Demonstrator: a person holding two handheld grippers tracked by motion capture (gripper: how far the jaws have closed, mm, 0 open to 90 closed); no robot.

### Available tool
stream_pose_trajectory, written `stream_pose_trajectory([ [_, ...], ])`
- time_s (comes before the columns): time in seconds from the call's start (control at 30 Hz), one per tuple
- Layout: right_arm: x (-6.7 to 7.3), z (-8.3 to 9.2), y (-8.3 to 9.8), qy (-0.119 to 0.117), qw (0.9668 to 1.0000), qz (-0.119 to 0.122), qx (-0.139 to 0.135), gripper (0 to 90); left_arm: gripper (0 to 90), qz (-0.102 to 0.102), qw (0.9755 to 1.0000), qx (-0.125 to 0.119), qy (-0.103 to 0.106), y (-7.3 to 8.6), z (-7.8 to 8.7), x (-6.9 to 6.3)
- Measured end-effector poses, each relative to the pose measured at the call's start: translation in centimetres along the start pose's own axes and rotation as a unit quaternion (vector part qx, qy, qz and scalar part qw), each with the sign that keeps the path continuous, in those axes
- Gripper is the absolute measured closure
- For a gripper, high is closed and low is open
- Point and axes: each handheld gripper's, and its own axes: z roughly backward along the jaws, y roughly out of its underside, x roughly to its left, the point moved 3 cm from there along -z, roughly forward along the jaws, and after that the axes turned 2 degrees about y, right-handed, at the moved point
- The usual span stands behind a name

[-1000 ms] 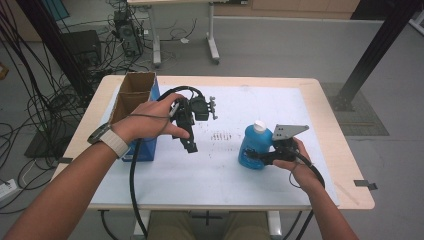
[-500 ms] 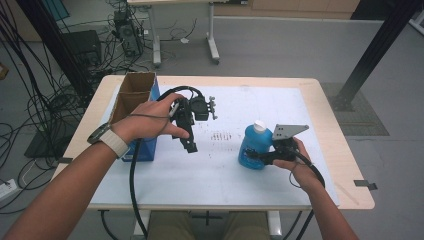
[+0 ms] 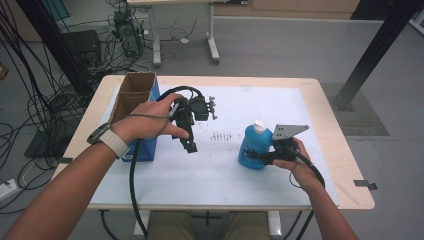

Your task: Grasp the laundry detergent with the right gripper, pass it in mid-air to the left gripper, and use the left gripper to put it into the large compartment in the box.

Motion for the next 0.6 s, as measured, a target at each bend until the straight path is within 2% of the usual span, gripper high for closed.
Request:
stream_pose_trajectory([
  [0.6, -0.01, -0.01, 0.00, -0.001, 1.0000, -0.002, 0.001, 43.7, 10.1, 0.001, 1.0000, 0.000, 0.000, 0.03, 0.02, 0.01],
])
